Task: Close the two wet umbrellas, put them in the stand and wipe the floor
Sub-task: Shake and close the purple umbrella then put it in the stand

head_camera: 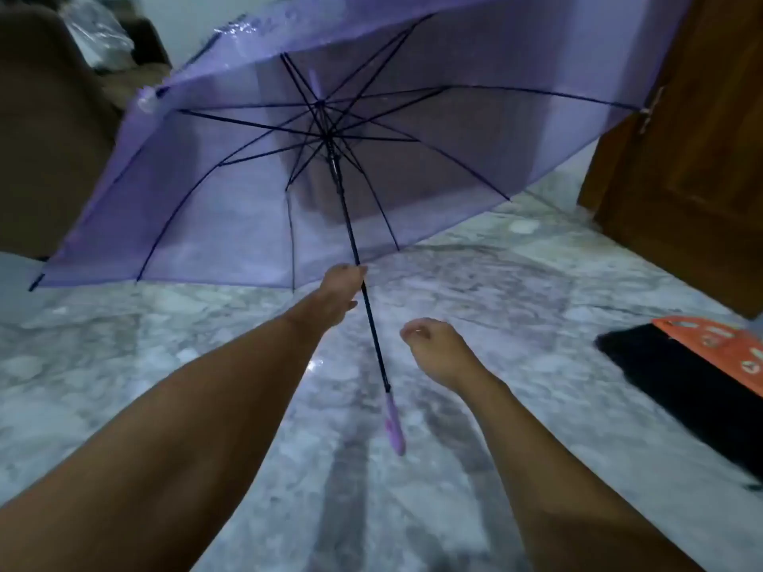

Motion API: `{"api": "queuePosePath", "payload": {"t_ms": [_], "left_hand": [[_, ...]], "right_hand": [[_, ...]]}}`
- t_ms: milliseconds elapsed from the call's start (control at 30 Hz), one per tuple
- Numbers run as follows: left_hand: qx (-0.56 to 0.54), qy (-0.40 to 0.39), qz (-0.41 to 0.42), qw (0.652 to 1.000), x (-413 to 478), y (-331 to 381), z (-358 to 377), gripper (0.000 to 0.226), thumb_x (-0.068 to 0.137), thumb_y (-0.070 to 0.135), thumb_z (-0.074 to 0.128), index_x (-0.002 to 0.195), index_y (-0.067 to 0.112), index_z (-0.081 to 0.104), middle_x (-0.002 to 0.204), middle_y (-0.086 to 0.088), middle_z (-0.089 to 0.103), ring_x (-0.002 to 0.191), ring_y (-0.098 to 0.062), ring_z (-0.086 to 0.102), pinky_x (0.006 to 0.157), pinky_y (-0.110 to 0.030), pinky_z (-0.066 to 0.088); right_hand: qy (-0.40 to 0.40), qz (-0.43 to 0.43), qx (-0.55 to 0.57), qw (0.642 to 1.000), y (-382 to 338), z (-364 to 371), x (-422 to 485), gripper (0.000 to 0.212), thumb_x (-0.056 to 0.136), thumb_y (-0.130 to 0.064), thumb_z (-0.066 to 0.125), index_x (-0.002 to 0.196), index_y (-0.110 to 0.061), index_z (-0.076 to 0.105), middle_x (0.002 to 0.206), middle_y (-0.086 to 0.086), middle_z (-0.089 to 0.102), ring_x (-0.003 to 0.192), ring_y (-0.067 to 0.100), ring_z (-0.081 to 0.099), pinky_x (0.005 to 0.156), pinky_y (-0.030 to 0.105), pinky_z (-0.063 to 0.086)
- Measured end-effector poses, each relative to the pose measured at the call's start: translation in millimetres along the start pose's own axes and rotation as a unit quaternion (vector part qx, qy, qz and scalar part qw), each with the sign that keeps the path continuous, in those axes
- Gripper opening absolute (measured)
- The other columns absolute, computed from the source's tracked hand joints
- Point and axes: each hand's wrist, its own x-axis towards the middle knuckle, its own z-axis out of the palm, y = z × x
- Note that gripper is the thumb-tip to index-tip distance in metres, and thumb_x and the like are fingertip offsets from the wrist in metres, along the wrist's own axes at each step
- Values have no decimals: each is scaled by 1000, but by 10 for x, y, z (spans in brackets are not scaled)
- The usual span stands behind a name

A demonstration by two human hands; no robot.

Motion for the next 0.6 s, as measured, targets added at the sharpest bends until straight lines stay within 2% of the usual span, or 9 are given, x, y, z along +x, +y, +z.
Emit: {"api": "queuePosePath", "payload": {"t_ms": [133, 200, 267, 367, 433, 467, 533, 567, 600], "left_hand": [[-13, -13, 22, 1000, -3, 84, 41, 20, 100, 22, 49, 114, 10, 57, 89, -7, 61, 79, -20, 59, 79, -36, 54], [10, -39, 47, 998, -98, 159, 65, 20, 102, 25, 46, 113, 11, 57, 82, -8, 62, 70, -22, 60, 80, -39, 56], [16, -76, 69, 995, -206, 255, 99, 22, 102, 24, 47, 113, 9, 58, 80, -10, 64, 65, -22, 63, 73, -38, 58], [3, -100, 90, 991, -395, 441, 161, 16, 102, 19, 48, 101, 6, 55, 78, -11, 63, 57, -19, 61, 60, -34, 58], [-17, -111, 98, 989, -479, 552, 177, 17, 102, 19, 48, 94, 6, 54, 83, -13, 64, 62, -22, 60, 58, -34, 56], [-29, -120, 97, 988, -527, 601, 157, 18, 102, 20, 48, 91, 7, 55, 84, -12, 63, 63, -22, 59, 61, -36, 57], [-41, -143, 86, 985, -581, 691, 75, 19, 102, 20, 47, 89, 9, 57, 84, -9, 63, 68, -22, 59, 79, -43, 57], [-41, -150, 82, 984, -598, 746, 23, 20, 102, 20, 46, 91, 9, 58, 86, -8, 62, 71, -22, 59, 86, -44, 55], [-51, -152, 82, 984, -608, 811, -31, 21, 102, 21, 44, 93, 9, 59, 88, -8, 62, 73, -22, 60, 85, -43, 55]], "right_hand": [[27, -23, -18, 999, -97, 12, 61, 36, 97, -41, 53, 130, -26, 56, 133, -2, 56, 115, 19, 56, 101, 36, 45], [36, -29, -27, 999, -94, 47, 44, 44, 97, -45, 50, 137, -27, 49, 140, 1, 49, 121, 21, 53, 101, 37, 45], [23, -8, -39, 999, -95, 64, 41, 51, 97, -51, 46, 141, -26, 41, 140, 4, 48, 121, 25, 53, 97, 38, 45], [21, 5, -27, 999, -176, 41, 55, 38, 101, -46, 40, 126, -18, 49, 115, 8, 62, 95, 29, 62, 84, 43, 51], [57, -34, -30, 997, -265, -18, 45, 30, 103, -37, 36, 108, -14, 55, 95, 10, 61, 78, 30, 57, 75, 44, 50], [78, -60, -56, 994, -324, -55, 9, 32, 104, -36, 35, 98, -13, 57, 85, 8, 57, 71, 27, 52, 70, 40, 47], [104, -101, -82, 986, -466, -110, -93, 40, 105, -34, 33, 77, -14, 53, 71, 4, 47, 60, 19, 41, 57, 32, 33], [107, -109, -88, 984, -553, -132, -151, 43, 105, -32, 32, 77, -11, 56, 73, 7, 51, 63, 22, 43, 58, 30, 31], [106, -112, -93, 984, -641, -150, -207, 45, 105, -30, 32, 86, -4, 63, 81, 14, 58, 70, 27, 48, 62, 29, 32]]}}
